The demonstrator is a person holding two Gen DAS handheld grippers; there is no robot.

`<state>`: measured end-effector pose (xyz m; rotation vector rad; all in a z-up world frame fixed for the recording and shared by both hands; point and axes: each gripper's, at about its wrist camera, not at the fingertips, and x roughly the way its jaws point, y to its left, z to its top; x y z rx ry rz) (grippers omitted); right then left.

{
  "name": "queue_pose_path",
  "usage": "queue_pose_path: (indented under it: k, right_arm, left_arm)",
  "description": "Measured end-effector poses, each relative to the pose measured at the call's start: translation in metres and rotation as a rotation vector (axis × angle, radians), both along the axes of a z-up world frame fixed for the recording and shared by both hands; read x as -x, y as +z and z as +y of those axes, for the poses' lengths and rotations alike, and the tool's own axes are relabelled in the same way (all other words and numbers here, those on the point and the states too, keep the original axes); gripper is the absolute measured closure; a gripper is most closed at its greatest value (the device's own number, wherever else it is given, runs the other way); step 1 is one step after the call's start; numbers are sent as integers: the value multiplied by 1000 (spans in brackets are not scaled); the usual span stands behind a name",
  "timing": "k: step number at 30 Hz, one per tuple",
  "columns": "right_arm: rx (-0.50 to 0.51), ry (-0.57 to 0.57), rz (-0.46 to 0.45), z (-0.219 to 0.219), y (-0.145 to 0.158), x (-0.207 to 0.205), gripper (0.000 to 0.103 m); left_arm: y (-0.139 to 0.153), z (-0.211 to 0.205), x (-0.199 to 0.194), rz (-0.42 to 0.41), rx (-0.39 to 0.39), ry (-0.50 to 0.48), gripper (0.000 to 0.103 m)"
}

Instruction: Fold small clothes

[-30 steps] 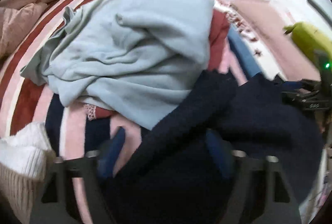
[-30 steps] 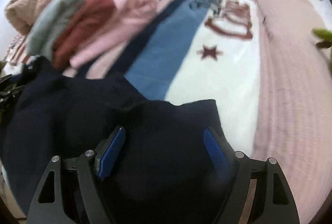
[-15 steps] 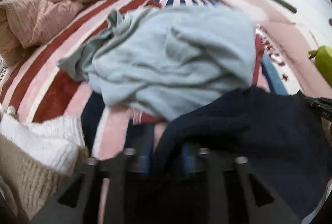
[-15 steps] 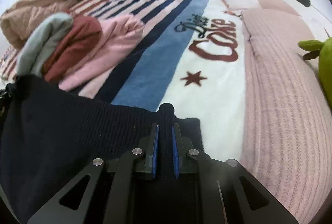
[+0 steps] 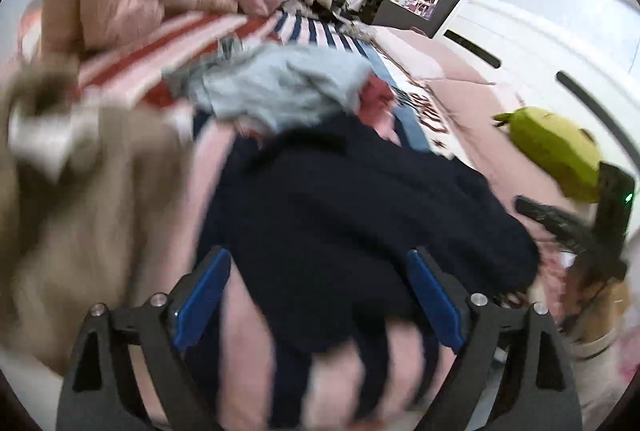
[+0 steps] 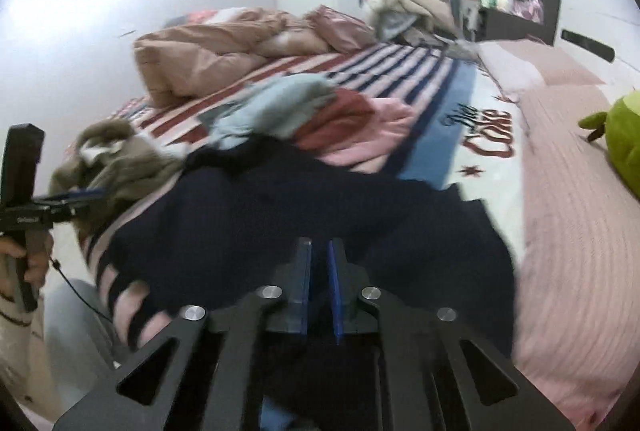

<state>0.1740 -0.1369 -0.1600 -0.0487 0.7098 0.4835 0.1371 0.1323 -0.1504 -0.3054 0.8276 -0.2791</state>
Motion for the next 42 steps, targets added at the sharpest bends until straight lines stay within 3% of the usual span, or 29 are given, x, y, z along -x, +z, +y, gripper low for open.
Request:
queue_pose_path:
  k: [6, 10, 17, 20, 22, 25, 28, 30, 32, 34, 36, 39, 40, 42]
  right_arm:
    - [-25, 59, 37, 53, -38, 27, 98]
    - [-26, 14, 134, 59, -78, 16, 99]
    - [-57, -19, 153, 52, -74, 18, 99]
    - [-27, -19, 142, 57, -75, 20, 99]
    - [-29, -22, 141, 57, -75, 19, 98]
    - [-75, 1, 117, 48, -71, 25, 96]
    - [-172, 27, 152, 29, -69, 23, 92]
    - [-259, 65, 188, 11, -64, 21, 79]
    - [-322, 58, 184, -18, -53, 24, 74]
    - [-324, 11, 136, -48, -40, 33, 66]
    - [-338, -57, 85, -82, -29, 47, 53]
    - [-328, -128, 49, -117, -23, 66, 53]
    - [-316, -162, 31, -128, -22, 74, 53]
    - [-319, -207, 20, -143, -22, 82, 53]
  left_arm:
    - [-43, -19, 33, 41, 169, -28, 15]
    - [-73, -34, 17, 75, 234, -66, 16]
    - [-74, -31, -19, -19, 380, 41, 16]
    - [-69, -35, -39, -23, 350, 81, 37]
    - [-62, -42, -47, -38, 329, 96, 63]
    - [-35, -52, -49, -95, 190, 38, 75]
    - [-3, -84, -49, -136, -19, -7, 78]
    - [19, -111, -49, -182, -136, -34, 78]
    - [34, -132, -44, -242, -212, -79, 78]
    - [50, -159, -43, -291, -267, -139, 78]
    - [60, -180, -46, -312, -252, -171, 80]
    - [68, -220, -52, -346, -240, -279, 81]
    - [65, -241, -53, -345, -242, -363, 81]
    - [56, -261, -57, -302, -160, -463, 80]
